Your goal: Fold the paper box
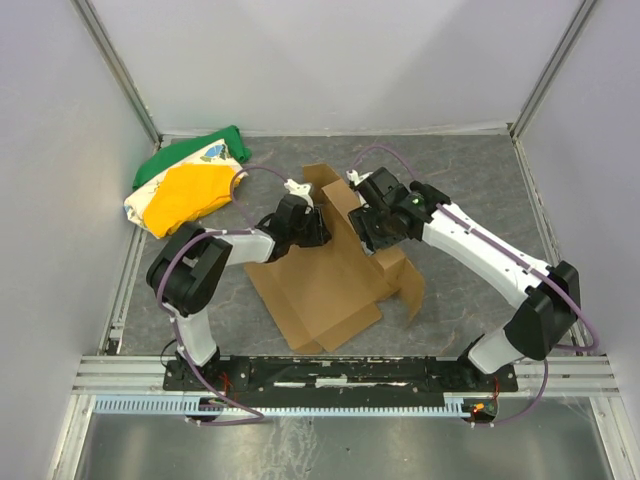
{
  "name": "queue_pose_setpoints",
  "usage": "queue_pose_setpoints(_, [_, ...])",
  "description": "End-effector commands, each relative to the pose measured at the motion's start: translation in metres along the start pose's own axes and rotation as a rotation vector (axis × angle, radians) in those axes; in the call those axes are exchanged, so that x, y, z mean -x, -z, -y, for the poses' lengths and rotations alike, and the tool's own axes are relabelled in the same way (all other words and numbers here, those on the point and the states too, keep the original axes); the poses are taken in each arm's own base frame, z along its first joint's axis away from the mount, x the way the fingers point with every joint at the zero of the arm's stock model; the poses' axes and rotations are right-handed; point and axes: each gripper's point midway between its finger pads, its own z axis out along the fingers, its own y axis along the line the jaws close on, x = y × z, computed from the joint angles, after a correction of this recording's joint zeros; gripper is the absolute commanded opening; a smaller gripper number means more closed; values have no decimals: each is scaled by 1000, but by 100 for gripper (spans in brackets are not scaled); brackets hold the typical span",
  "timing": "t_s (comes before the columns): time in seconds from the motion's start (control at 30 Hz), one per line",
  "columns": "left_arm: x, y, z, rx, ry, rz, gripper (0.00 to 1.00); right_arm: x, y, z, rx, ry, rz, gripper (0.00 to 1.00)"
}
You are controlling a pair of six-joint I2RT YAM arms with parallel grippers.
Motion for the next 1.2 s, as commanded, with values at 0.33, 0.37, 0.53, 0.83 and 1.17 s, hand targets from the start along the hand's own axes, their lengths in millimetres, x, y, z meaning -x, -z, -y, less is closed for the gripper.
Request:
queue_pose_setpoints(0.33, [67, 91, 7, 41, 63, 336, 47, 4, -3, -7, -14, -6, 3, 50])
queue_pose_setpoints(0.37, [78, 106, 3, 66, 76, 395, 48, 4, -3, -7, -10, -1, 2, 49])
queue_pose_setpoints(0.53, [128, 164, -11, 171, 102, 613, 56, 0, -4, -11, 22, 43, 3, 45])
queue_pose_setpoints(0.83, [202, 137, -52, 222, 218, 592, 55, -8, 6, -7, 24, 85, 2, 45])
queue_pose_setpoints(1.17, [280, 71, -27, 10, 177, 615, 56, -12, 4, -12, 58, 116, -18, 45])
